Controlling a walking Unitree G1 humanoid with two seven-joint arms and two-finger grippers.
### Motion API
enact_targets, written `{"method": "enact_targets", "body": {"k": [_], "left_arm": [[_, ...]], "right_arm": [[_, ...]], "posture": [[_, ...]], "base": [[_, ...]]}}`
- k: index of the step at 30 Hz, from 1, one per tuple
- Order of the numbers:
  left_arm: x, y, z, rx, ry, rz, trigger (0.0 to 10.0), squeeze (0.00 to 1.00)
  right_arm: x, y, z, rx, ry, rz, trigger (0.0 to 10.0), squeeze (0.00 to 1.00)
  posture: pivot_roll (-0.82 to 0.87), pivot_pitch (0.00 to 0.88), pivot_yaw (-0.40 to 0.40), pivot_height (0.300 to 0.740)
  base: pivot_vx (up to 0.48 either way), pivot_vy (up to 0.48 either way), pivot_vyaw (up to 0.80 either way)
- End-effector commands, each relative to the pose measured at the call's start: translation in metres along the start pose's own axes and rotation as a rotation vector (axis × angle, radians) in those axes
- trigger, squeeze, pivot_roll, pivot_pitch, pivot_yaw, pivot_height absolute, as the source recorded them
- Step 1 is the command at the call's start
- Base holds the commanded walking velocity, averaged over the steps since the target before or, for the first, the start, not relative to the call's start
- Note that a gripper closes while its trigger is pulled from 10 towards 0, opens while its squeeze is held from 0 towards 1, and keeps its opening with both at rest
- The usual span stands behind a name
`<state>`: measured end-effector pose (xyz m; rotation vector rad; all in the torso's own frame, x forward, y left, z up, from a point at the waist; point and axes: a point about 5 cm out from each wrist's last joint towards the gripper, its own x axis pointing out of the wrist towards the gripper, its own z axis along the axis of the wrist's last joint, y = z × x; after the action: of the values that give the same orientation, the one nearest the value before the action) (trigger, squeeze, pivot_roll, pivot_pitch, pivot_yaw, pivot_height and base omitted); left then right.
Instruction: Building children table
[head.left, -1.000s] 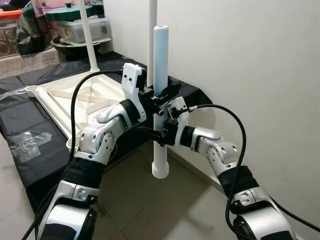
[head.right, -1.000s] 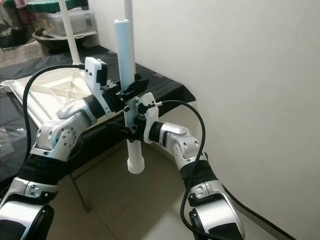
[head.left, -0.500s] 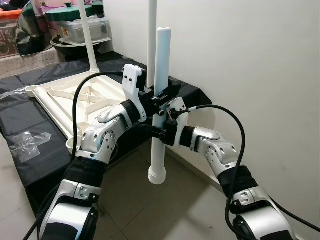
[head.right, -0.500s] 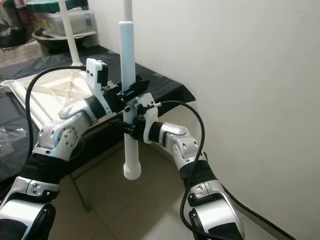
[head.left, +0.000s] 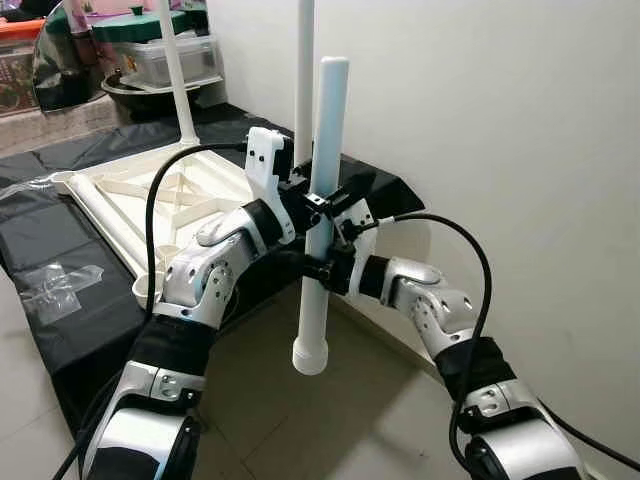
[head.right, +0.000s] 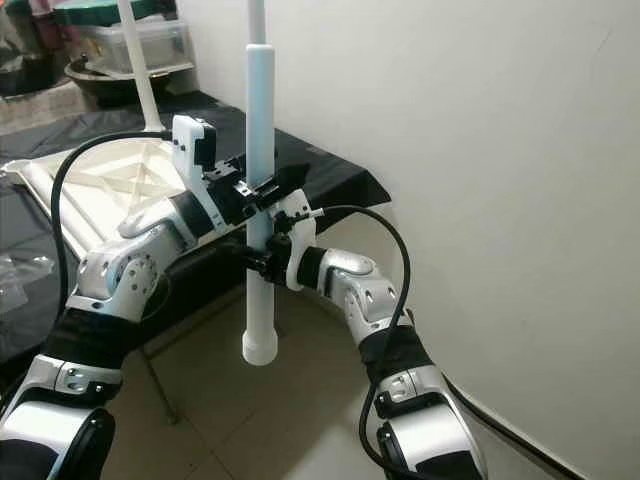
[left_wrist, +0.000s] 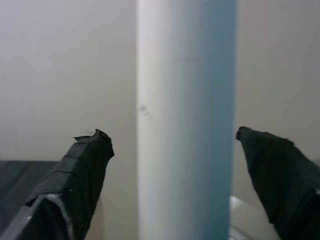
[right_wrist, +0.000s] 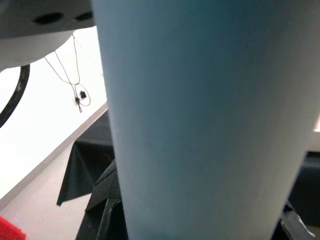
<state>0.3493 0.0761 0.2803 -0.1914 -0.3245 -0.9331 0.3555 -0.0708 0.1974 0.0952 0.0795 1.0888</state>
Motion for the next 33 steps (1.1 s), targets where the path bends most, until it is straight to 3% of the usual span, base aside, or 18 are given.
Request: {"method": "enact_targets", "body": {"k": [1, 4, 5, 8, 9, 10, 11, 12, 14, 16, 20, 25, 26, 31, 32, 33], "left_arm": [[-0.003, 0.001, -0.002, 0.033, 0.015, 0.02, 10.0, 0.0], [-0.01, 0.01, 0.0, 0.031, -0.013, 0.1, 10.0, 0.0], [-0.019, 0.018, 0.002, 0.04, -0.034, 0.174, 10.0, 0.0], [-0.022, 0.019, 0.002, 0.045, -0.037, 0.19, 10.0, 0.0], [-0.027, 0.022, 0.005, 0.05, -0.053, 0.219, 10.0, 0.0], [-0.027, 0.022, 0.005, 0.05, -0.053, 0.219, 10.0, 0.0], [-0.033, 0.023, 0.007, 0.052, -0.064, 0.242, 10.0, 0.0], [-0.033, 0.023, 0.007, 0.052, -0.064, 0.242, 10.0, 0.0], [-0.048, 0.024, 0.014, 0.035, -0.112, 0.305, 10.0, 0.0], [-0.049, 0.024, 0.015, 0.031, -0.117, 0.31, 10.0, 0.0], [-0.06, 0.018, 0.015, -0.019, -0.149, 0.353, 10.0, 0.0], [-0.07, 0.012, 0.006, -0.043, -0.139, 0.395, 10.0, 0.0], [-0.078, 0.009, -0.005, -0.014, -0.093, 0.439, 10.0, 0.0], [-0.095, 0.001, -0.023, 0.0, -0.02, 0.495, 10.0, 0.0], [-0.116, -0.011, -0.047, 0.012, 0.074, 0.56, 10.0, 0.0], [-0.116, -0.011, -0.047, 0.012, 0.074, 0.56, 10.0, 0.0]], "right_arm": [[0.002, 0.005, 0.005, -0.012, -0.019, 0.034, 0.0, 0.0], [-0.001, 0.003, 0.005, -0.02, -0.019, 0.023, 0.0, 0.0], [-0.005, 0.002, 0.004, -0.034, -0.018, 0.005, 0.0, 0.0], [-0.007, 0.001, 0.004, -0.042, -0.017, -0.002, 0.0, 0.0], [-0.011, -0.002, 0.005, -0.081, -0.018, -0.043, 5.1, 0.0], [-0.011, -0.002, 0.005, -0.081, -0.018, -0.043, 5.1, 0.0], [-0.015, -0.005, 0.006, -0.112, -0.026, -0.085, 10.0, 0.0], [-0.015, -0.005, 0.006, -0.112, -0.026, -0.085, 10.0, 0.0], [-0.029, -0.017, 0.012, -0.139, -0.063, -0.209, 10.0, 0.0], [-0.031, -0.019, 0.013, -0.138, -0.067, -0.225, 10.0, 0.0], [-0.048, -0.039, 0.004, -0.14, -0.057, -0.405, 10.0, 0.0], [-0.055, -0.045, 0.007, -0.151, -0.089, -0.487, 10.0, 0.0], [-0.058, -0.046, 0.01, -0.173, -0.103, -0.518, 10.0, 0.0], [-0.062, -0.045, 0.013, -0.203, -0.125, -0.569, 10.0, 0.0], [-0.066, -0.039, 0.011, -0.18, -0.159, -0.579, 10.0, 0.0], [-0.066, -0.039, 0.011, -0.18, -0.159, -0.579, 10.0, 0.0]], "posture": [[0.03, 0.0, -0.027, 0.74], [0.04, 0.0, -0.029, 0.74], [0.04, 0.0, -0.03, 0.74], [0.04, 0.0, -0.03, 0.74], [0.04, 0.0, -0.028, 0.74], [0.04, 0.0, -0.028, 0.74], [0.04, 0.0, -0.031, 0.74], [0.04, 0.0, -0.031, 0.74], [0.03, 0.0, -0.033, 0.74], [0.03, 0.0, -0.033, 0.74], [0.04, 0.0, -0.039, 0.74], [0.04, 0.0, -0.037, 0.74], [0.04, 0.0, -0.04, 0.74], [0.04, 0.0, -0.039, 0.74], [0.05, 0.0, -0.045, 0.74], [0.05, 0.0, -0.045, 0.74]], "base": [[0.0, 0.0, 0.0], [0.0, 0.0, 0.0], [0.0, 0.0, 0.0], [0.0, 0.0, 0.0], [0.0, 0.0, 0.0], [0.0, 0.0, 0.0], [0.0, 0.0, 0.0], [0.0, 0.0, 0.0], [0.0, 0.0, 0.0], [0.0, 0.0, 0.0], [0.0, 0.0, 0.0], [0.0, 0.0, 0.0], [0.0, 0.0, 0.0], [0.0, 0.0, 0.0], [0.0, 0.0, 0.0], [0.0, 0.0, 0.0]]}}
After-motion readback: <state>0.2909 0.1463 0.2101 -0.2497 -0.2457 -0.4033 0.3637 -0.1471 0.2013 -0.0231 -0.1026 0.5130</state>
